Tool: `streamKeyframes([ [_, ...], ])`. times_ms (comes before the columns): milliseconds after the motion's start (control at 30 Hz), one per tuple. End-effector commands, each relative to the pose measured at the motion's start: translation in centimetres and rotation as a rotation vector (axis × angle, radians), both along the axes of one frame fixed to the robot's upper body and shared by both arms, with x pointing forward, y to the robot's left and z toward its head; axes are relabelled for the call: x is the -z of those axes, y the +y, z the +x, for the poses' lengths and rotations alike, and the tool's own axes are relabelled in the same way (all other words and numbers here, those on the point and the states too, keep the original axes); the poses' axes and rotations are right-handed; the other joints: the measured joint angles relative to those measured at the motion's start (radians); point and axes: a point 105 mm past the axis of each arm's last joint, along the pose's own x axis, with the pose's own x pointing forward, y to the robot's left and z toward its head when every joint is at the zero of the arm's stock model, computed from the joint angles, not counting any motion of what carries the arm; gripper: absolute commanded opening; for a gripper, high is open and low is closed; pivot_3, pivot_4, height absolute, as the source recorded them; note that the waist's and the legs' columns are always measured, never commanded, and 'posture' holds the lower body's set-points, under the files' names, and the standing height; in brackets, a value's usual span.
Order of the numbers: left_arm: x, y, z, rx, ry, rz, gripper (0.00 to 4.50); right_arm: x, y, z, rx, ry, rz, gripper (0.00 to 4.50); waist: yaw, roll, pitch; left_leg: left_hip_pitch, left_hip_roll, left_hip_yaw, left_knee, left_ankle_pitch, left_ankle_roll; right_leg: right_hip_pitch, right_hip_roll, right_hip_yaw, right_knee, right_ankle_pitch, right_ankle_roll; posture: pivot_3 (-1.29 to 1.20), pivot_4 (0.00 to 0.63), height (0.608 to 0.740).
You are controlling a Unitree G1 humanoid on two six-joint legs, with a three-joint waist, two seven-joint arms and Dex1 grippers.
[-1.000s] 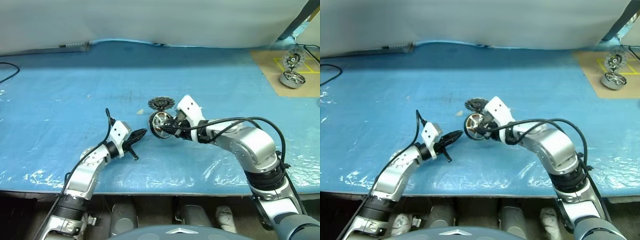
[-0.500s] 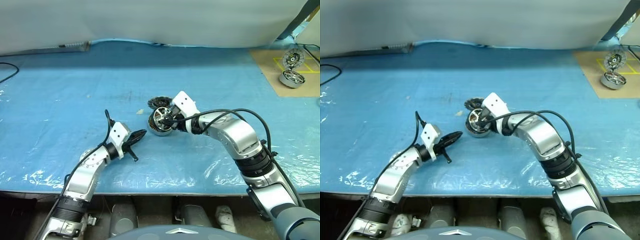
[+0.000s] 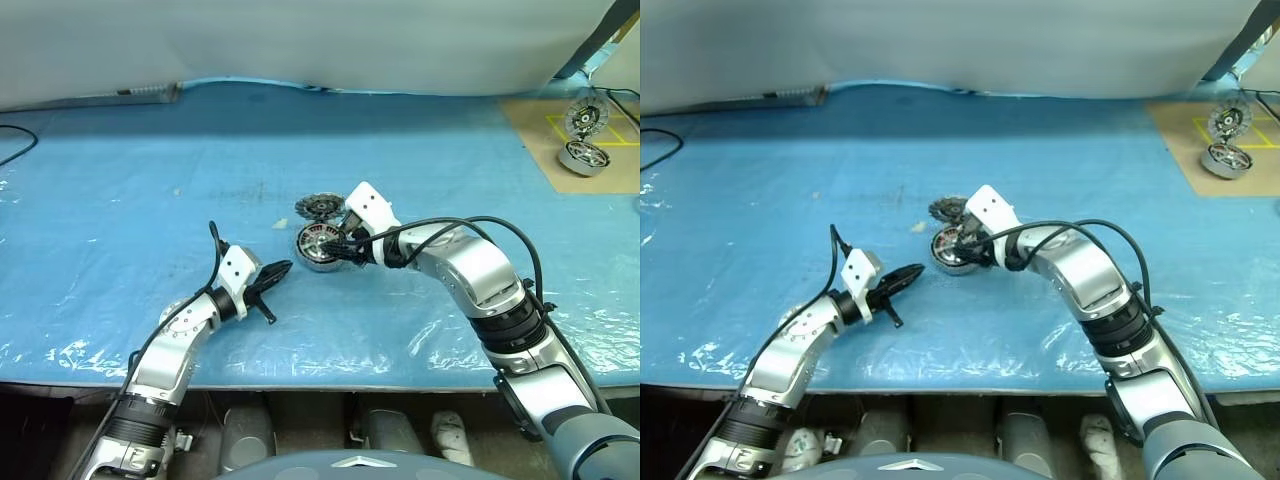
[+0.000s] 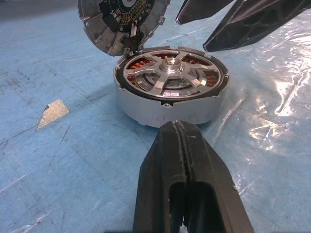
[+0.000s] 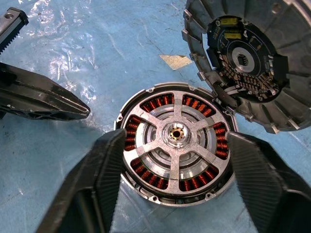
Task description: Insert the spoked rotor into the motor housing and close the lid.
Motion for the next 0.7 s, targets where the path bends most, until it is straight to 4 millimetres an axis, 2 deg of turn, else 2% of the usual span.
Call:
streamKeyframes([
  [33,-1.0,-0.1,-0.2,0.003,-0.044,-0.013,0.0,-2.4,0.6,-0.1,-0.019,-0.056,0.045,4.09,0.0,0.0,0.0,0.0,0.0,0.0,0.0,0.0,0.0,0.0,0.0,0.0,0.0,0.0,0.0,0.0,0.15,0.74],
  [167,-1.0,-0.2,-0.2,0.005,-0.042,-0.014,0.0,-2.6,0.6,-0.3,-0.003,-0.044,0.073,4.09,0.0,0.0,0.0,0.0,0.0,0.0,0.0,0.0,0.0,0.0,0.0,0.0,0.0,0.0,0.0,0.0,0.15,0.74],
  [267,-1.0,-0.2,-0.3,0.006,-0.04,-0.014,0.0,-2.5,0.7,-0.3,0.012,-0.034,0.11,3.52,0.0,0.0,0.0,0.0,0.0,0.0,0.0,0.0,0.0,0.0,0.0,0.0,0.0,0.0,0.0,0.0,0.15,0.74],
  [600,-1.0,-0.2,-0.2,0.009,-0.04,-0.011,0.0,-0.7,2.1,0.8,0.096,-0.047,0.188,0.03,-0.001,0.0,0.0,0.0,0.0,0.0,0.0,0.0,0.0,0.0,0.0,0.0,0.0,0.0,0.0,0.0,0.15,0.74],
  [700,-1.1,-0.1,-0.1,0.006,-0.042,-0.009,0.0,0.2,2.1,1.2,0.118,-0.043,0.186,0.03,-0.001,0.0,0.0,0.0,0.0,0.0,0.0,0.0,0.0,0.0,0.0,0.0,0.0,0.0,0.0,0.0,0.15,0.74],
])
